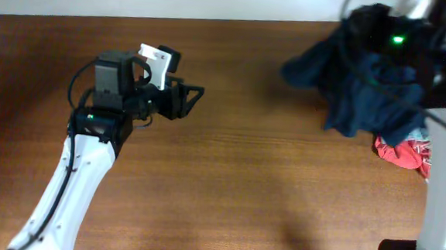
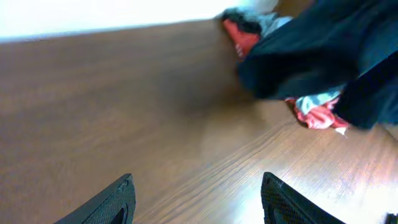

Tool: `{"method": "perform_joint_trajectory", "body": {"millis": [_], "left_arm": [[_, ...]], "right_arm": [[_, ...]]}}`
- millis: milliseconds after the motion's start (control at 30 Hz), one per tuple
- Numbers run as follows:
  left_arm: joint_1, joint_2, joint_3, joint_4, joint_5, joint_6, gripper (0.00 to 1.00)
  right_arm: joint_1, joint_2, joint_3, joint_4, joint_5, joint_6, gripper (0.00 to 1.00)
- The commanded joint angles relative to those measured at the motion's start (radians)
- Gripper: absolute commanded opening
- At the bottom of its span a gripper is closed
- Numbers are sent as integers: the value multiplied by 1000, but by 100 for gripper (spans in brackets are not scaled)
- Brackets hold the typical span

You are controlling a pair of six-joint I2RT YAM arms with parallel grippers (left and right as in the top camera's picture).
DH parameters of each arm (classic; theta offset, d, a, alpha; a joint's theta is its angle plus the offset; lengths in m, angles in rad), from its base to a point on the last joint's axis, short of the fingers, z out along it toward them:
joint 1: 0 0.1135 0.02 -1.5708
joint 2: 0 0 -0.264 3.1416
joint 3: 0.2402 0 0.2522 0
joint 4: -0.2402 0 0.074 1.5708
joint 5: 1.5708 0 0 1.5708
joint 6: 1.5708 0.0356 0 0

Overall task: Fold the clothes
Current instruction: 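Grasp the navy shorts with the right gripper and drag them left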

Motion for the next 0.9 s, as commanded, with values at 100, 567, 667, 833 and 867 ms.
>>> {"method": "perform_joint_trajectory", "body": {"millis": [100,567,667,833,867], "left_arm": [[-37,-172,56,-88,-77,68,65],[-37,-218,56,-119,-109,126,66],[-37,-206,56,-107,-157,126,67],[-42,-168,56,-100,-157,160,72],[-44,-160,56,-100,-156,172,72]], "right_arm": [[164,-4,21,28,91,9,4],[377,88,21,76,112,64,4],[415,109,20,79,112,64,4],[455,126,20,88,112,64,4],[459,126,20,90,113,64,4]]}}
